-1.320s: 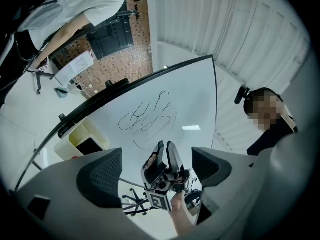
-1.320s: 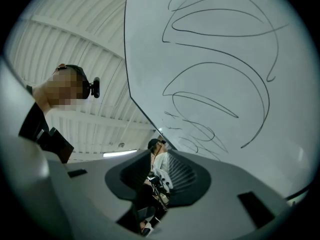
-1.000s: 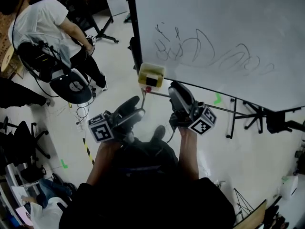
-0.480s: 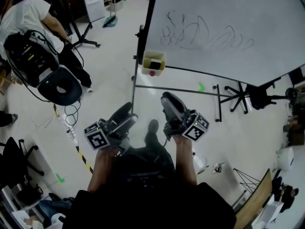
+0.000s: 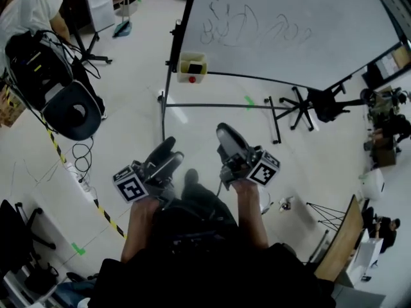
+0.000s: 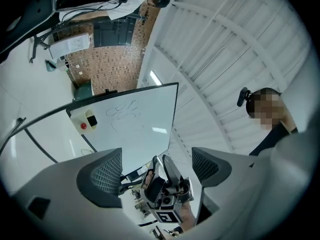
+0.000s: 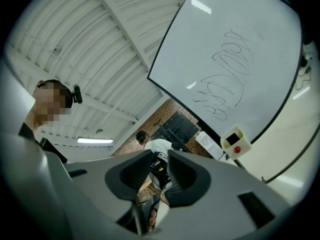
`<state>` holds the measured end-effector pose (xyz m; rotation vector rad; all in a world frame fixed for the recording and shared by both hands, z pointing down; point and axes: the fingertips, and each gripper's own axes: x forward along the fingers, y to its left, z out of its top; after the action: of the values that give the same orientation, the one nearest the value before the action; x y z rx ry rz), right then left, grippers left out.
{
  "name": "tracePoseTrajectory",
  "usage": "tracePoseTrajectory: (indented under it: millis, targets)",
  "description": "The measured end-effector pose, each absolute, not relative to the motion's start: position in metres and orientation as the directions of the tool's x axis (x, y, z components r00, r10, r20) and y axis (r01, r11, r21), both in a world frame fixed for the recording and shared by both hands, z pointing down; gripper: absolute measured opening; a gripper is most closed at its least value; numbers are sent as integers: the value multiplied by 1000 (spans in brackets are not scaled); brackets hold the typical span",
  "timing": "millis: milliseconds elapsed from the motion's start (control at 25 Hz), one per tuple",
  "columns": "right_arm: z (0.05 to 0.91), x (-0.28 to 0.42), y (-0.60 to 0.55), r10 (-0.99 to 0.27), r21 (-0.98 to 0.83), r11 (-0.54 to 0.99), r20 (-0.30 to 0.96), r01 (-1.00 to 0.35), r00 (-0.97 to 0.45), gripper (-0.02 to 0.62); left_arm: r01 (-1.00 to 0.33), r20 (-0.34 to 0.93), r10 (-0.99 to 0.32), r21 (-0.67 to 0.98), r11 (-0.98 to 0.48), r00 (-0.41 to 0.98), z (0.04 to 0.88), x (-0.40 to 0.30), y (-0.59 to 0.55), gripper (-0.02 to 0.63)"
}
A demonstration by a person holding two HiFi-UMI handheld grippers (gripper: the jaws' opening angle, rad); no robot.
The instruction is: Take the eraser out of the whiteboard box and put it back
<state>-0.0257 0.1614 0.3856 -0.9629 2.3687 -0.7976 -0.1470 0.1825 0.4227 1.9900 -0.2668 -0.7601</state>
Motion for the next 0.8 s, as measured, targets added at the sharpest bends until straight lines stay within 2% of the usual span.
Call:
tracePoseTrajectory:
  millis: [440,800]
  targets:
    - [381,-33,184,-719,-681,589,-197,-434,-666,123,81,-367,-453,841,-536,813,422,-136,202,428]
    - [387,-4,209,-712,-716,588,-240,-375,-660,123,52,-342,-460,844,-534,820,418,-107,230,428]
